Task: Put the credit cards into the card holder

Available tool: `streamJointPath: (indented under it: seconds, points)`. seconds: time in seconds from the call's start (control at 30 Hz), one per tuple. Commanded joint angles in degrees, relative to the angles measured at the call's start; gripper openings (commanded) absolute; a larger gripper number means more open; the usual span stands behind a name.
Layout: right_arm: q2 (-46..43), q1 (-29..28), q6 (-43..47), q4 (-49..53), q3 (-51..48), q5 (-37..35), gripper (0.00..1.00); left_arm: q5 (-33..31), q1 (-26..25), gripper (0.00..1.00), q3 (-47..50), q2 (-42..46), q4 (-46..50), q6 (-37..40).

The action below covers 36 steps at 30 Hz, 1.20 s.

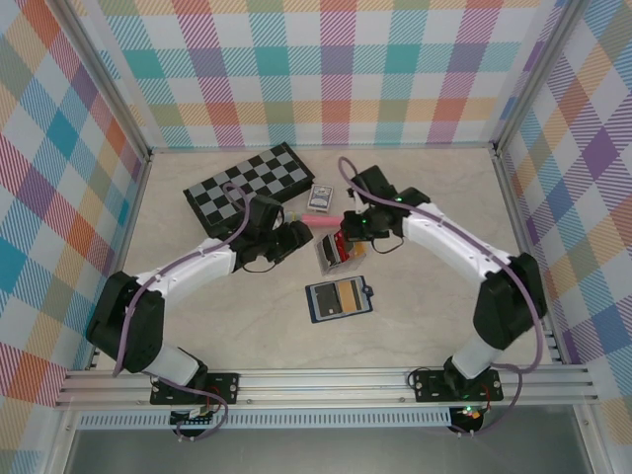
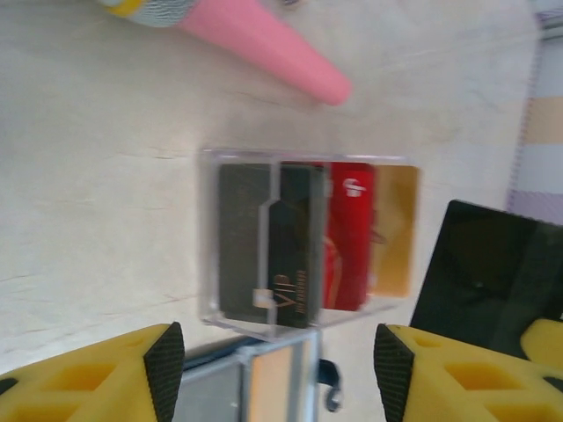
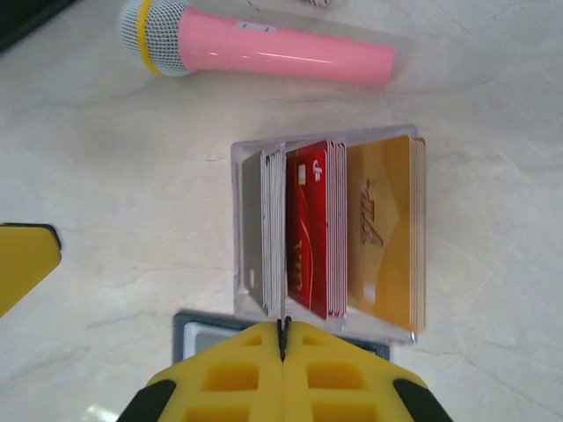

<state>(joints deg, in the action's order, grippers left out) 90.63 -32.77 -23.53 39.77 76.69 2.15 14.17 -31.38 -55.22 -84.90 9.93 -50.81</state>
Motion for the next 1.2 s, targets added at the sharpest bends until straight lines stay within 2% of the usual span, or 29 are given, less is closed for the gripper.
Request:
streamJointPath:
  seconds: [0.0,0.13,0.4,0.5,0.67,0.97,1.07,1.17]
  points:
    - [-6.88,4.10,-3.69,-7.63,-4.70,14.48,0.00,7.33,-0.96,0.63,2.16,2.37,-11.20,-3.39]
    - [-11.00,7.96,-6.40,-11.91,-7.59,26.47,0.01,13.80,-1.70,0.65,2.07,1.49,-21.42,-6.74]
    - [-12.88,11.82,-10.86,-17.72,-10.64,35.83,0.01,19.43,-3.25,0.66,-0.65,-1.99,-30.74,-9.18]
    - [-12.72,12.80,-12.10,-19.85,-11.36,38.80,0.01,20.18,-3.42,0.63,-0.87,-2.42,-32.23,-9.38]
    - [-12.06,13.85,-12.41,-20.33,-12.14,40.69,0.01,19.67,-3.43,0.41,-0.59,-1.25,-32.56,-9.40]
    - [-11.92,15.28,-13.25,-21.54,-14.43,42.13,0.01,20.29,-3.43,0.07,-0.29,-0.51,-32.73,-9.10]
    - [-11.70,15.64,-13.74,-22.15,-14.68,43.31,0.02,20.19,-3.43,0.00,-0.21,-0.19,-32.96,-9.12]
    - [-11.70,15.81,-14.09,-22.50,-14.81,43.76,0.03,20.41,-3.43,0.00,-0.23,-0.01,-32.80,-9.03]
